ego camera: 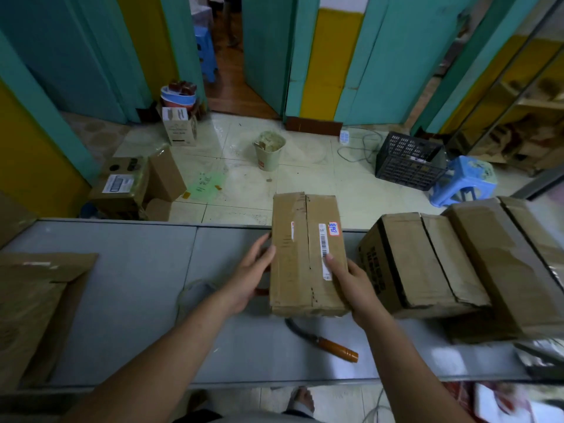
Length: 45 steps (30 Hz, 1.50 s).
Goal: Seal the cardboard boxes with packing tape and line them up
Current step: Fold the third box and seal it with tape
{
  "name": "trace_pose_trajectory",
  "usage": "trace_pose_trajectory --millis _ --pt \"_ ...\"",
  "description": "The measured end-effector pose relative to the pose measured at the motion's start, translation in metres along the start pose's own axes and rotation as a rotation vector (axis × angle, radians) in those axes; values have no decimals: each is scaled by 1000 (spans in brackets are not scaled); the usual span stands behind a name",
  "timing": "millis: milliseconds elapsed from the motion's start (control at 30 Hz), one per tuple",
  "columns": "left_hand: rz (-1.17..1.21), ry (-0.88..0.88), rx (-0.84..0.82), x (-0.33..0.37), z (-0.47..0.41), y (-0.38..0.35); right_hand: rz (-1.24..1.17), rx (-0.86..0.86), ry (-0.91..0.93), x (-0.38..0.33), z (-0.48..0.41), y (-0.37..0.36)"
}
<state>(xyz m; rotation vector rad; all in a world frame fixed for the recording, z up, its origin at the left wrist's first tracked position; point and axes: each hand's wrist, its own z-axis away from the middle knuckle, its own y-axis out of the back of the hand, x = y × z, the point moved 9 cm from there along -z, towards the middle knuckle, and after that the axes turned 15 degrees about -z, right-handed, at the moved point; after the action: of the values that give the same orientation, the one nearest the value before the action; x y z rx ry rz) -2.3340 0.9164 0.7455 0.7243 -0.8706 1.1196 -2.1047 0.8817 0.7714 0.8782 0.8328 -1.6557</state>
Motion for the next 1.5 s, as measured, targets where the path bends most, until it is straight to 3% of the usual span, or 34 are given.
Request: trace_pose_trajectory --millis 167,300,400,633,833,933,1067,1200,1333,1500 --pt "12 59 -106 -9 -23 -58 266 143 99 -21 0 41" --pt "27 103 -90 -12 -34 -88 704 306 213 -37 2 53" --pt "11 115 -35 -18 -36 -95 860 286 297 -38 3 42" --pt "-126 97 -36 -25 -34 -101 947 193 133 -5 -5 48" --pt "-158 61 -56 -27 -39 -117 1007 140 202 15 -2 38" --pt "-323 -12 -73 -14 -38 -112 1003 144 224 10 0 39" --pt "-879 -222 -6 18 -37 -75 1030 110 319 -17 1 26" --pt "-1288 -344 216 55 -19 -8 1102 26 435 -48 -5 -20" --pt "-1377 -277 411 64 15 85 1165 -152 558 -63 -11 -117" --pt "-1308 -76 625 22 87 223 1232 -456 723 -50 3 -274"
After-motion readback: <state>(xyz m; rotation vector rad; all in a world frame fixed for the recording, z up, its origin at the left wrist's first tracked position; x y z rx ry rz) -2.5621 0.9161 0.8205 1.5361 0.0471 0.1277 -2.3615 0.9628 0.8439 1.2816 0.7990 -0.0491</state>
